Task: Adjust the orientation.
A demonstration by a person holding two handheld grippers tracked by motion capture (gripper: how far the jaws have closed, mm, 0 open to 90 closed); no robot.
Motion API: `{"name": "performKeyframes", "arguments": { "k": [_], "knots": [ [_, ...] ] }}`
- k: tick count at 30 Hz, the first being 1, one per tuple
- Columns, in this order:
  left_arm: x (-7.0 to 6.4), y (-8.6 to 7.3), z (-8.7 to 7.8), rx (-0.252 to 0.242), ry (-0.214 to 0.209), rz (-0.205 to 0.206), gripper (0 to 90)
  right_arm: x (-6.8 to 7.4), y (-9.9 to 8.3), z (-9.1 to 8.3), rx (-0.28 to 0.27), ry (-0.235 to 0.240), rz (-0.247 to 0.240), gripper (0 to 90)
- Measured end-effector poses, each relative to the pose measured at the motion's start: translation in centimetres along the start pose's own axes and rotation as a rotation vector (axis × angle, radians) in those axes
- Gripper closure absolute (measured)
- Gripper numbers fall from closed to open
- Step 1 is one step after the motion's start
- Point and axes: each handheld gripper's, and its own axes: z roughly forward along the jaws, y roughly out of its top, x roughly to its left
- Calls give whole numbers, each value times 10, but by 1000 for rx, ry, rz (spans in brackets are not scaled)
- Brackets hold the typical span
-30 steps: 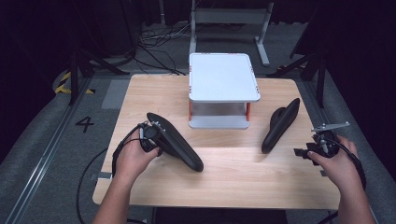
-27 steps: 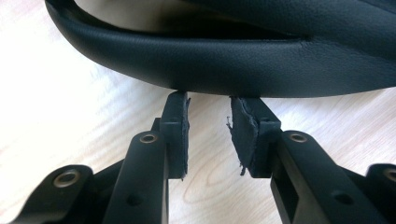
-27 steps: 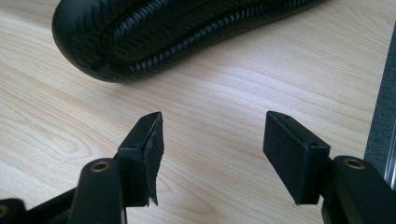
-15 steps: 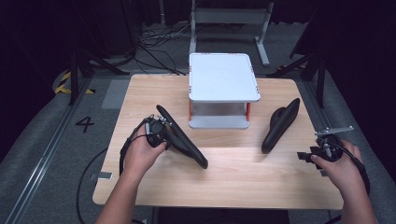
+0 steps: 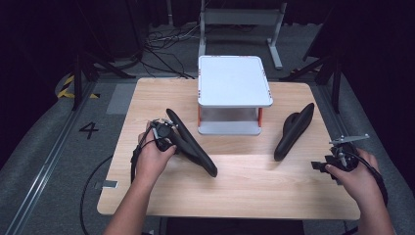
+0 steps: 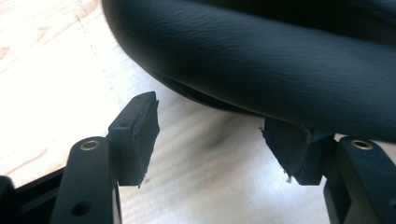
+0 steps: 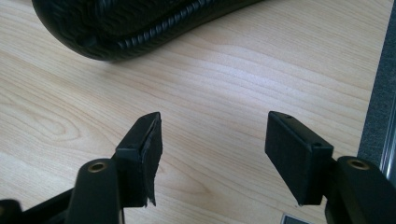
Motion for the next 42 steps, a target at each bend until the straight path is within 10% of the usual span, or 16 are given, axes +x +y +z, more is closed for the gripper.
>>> {"name": "performKeyframes", "arguments": {
  "k": [15,28,39,42],
  "knots": [
    [1,11,9,-62,-98,-60,663,-1,-10,1,19,-20,-2,371],
    [-36,24,6,-146,-129,48,499,4,-7,7,29,-11,-36,363],
    [-37,27,11,-156,-147,-36,346,6,-8,9,40,-16,-48,358],
    [-36,28,11,-133,-72,-59,252,7,-8,9,41,-16,-55,354]
  ]
}}
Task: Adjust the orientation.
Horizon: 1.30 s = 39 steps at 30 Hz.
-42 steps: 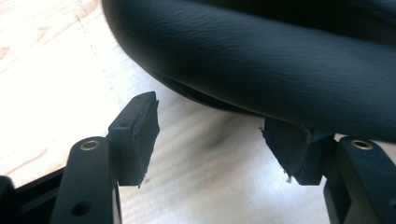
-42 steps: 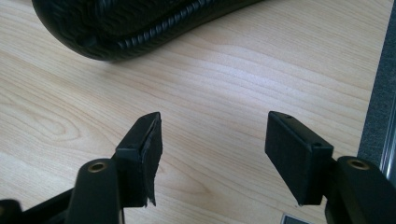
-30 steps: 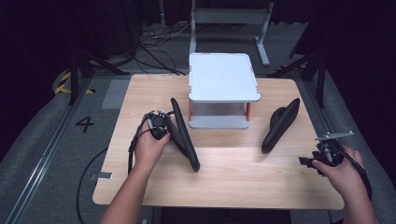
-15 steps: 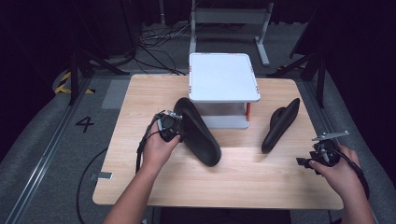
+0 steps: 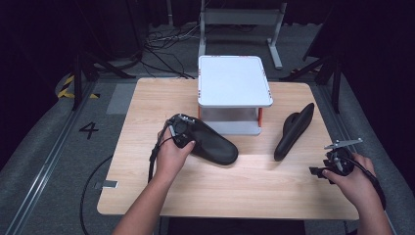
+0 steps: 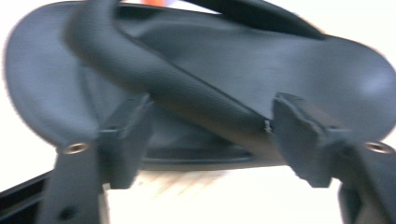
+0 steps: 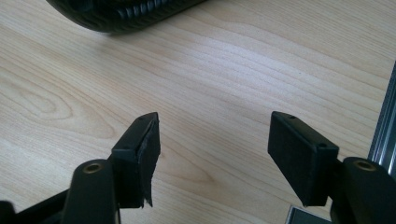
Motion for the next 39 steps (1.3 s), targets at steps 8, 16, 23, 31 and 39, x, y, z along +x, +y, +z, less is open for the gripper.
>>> {"name": "performKeyframes", "arguments": {
  "k": [8,16,23,31,39],
  "knots": [
    [10,4,12,7,-57,-104,163,-1,-2,1,3,-12,0,351],
    [0,11,14,-20,-100,-161,184,2,-3,3,9,-15,-14,340],
    [3,15,27,26,-127,-199,214,5,-2,4,12,-14,-27,339],
    [13,8,12,-21,-286,-220,498,3,0,3,7,-18,-29,338],
    [-1,6,-21,-16,-371,-146,585,6,5,7,8,-13,-49,337]
  ]
}}
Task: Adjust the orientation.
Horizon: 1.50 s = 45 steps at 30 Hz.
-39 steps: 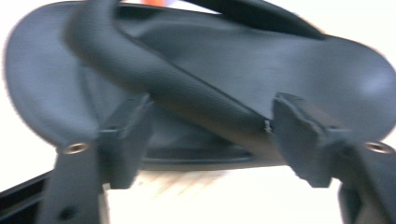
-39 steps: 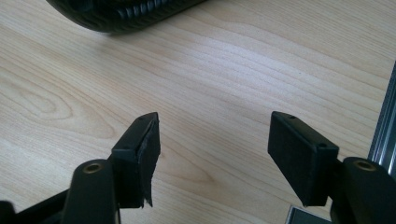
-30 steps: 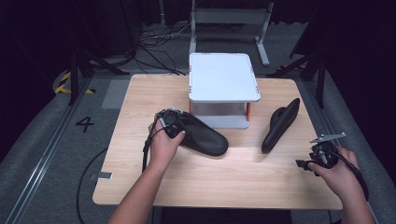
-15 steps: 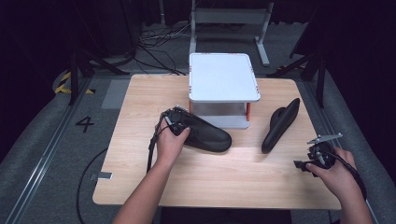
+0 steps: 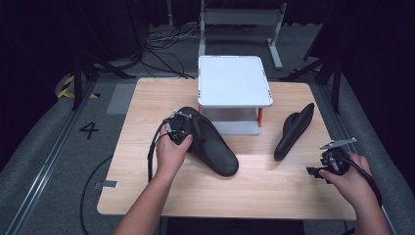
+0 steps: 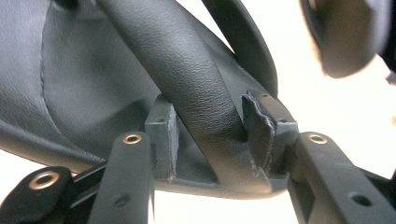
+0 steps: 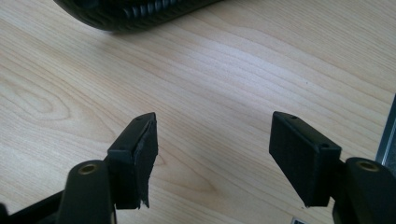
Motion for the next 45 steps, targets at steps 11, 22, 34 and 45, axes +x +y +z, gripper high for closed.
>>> {"name": "performKeyframes", "arguments": {
  "k": [11,22,34,45],
  "knots": [
    [-33,-4,19,231,-93,153,614,6,6,5,5,11,-27,335],
    [-46,-4,45,263,38,288,602,6,2,5,14,7,-24,334],
    [-49,-8,38,216,64,329,388,6,4,3,3,7,-29,331],
    [-28,-6,-1,189,198,375,343,4,8,3,-47,44,-8,388]
  ]
}}
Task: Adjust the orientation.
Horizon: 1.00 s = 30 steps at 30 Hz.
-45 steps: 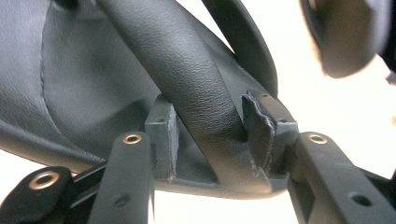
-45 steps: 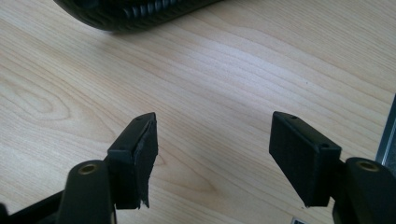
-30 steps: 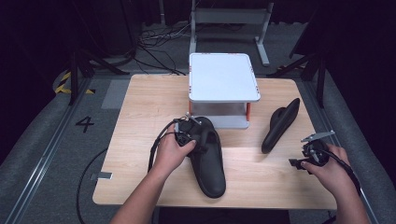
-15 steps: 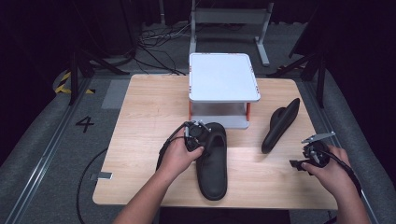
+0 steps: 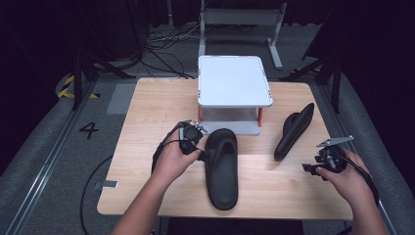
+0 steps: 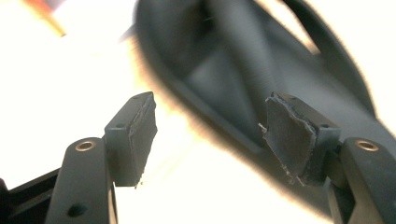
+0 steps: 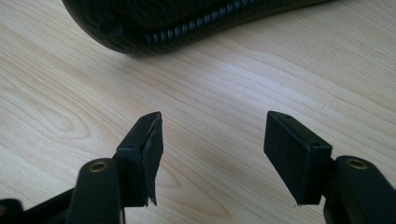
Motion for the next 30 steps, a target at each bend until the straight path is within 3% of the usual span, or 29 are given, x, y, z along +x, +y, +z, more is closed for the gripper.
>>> {"name": "performKeyframes", "arguments": {
  "k": [2,8,11,16,20,25,30],
  "knots": [
    [5,-4,-4,-6,15,-7,338,-1,1,-1,-6,-3,-2,387],
    [23,-16,-16,40,65,1,311,-4,6,-5,-18,10,27,395],
    [35,-27,-23,58,99,-34,303,-3,13,-6,-7,0,16,395],
    [45,-42,-29,67,115,-81,298,0,36,-7,-42,22,8,441],
    [48,-51,-31,78,117,-100,291,2,58,-12,-55,34,-7,540],
    [50,-63,-34,83,116,-115,291,5,88,-15,-99,29,-38,637],
    [52,-74,-39,78,123,-133,292,8,108,-6,-115,8,-60,688]
  ]
}}
